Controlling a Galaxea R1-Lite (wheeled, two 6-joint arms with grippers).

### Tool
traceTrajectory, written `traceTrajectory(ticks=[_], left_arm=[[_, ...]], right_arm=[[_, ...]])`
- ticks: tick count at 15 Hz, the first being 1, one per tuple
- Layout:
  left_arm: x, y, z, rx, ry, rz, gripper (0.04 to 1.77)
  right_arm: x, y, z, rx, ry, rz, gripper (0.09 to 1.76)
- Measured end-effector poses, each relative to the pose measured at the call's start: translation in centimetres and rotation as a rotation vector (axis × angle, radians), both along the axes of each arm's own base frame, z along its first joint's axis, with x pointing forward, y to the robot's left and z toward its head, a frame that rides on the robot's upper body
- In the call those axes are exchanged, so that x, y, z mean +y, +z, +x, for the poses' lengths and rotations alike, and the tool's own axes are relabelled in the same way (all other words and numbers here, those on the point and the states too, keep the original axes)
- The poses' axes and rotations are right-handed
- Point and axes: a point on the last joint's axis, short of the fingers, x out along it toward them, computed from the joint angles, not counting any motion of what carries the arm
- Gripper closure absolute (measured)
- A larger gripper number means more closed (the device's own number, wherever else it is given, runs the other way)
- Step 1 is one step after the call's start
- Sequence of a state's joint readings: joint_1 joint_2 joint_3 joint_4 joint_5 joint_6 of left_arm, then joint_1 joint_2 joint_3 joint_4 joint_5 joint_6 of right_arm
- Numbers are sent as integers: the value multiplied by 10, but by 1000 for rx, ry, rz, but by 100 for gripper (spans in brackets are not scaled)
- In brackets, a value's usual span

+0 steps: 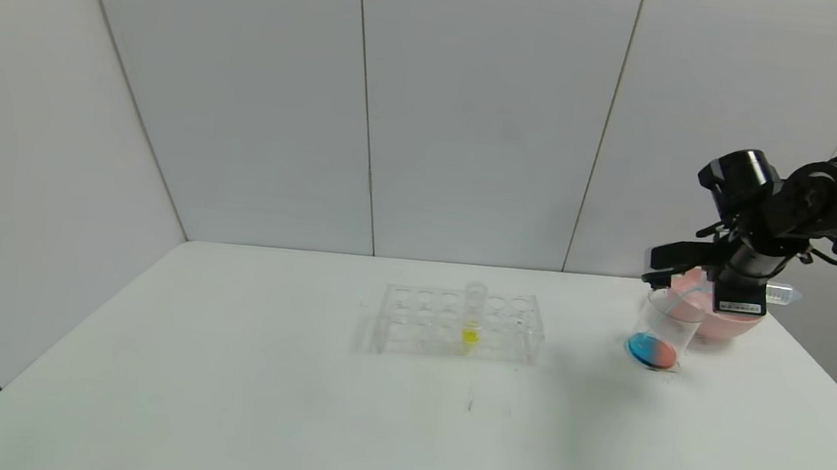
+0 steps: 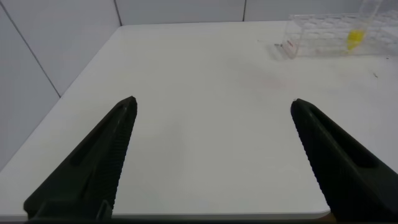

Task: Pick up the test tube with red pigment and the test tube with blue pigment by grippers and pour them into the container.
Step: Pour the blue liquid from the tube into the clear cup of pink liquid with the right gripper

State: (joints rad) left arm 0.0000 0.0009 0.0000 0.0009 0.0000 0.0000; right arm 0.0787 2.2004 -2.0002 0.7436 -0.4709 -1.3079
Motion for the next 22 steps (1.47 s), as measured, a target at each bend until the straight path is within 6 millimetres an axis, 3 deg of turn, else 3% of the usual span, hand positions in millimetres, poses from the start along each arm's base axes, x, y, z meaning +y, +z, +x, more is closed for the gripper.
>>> traceTrajectory(ticks=[7,15,18,22], left_arm=[[0,0,0,0,0,0,5],[0,0,0,0,0,0,5],[0,0,0,-1,0,0,5],[0,0,0,0,0,0,5]], right_arm=[[4,3,-1,17,21,-96,130],[5,15,-8,-10,24,-73,130],[-3,20,-10,-64,10,111,130],[-19,26,-13,-126,-52,633,130]])
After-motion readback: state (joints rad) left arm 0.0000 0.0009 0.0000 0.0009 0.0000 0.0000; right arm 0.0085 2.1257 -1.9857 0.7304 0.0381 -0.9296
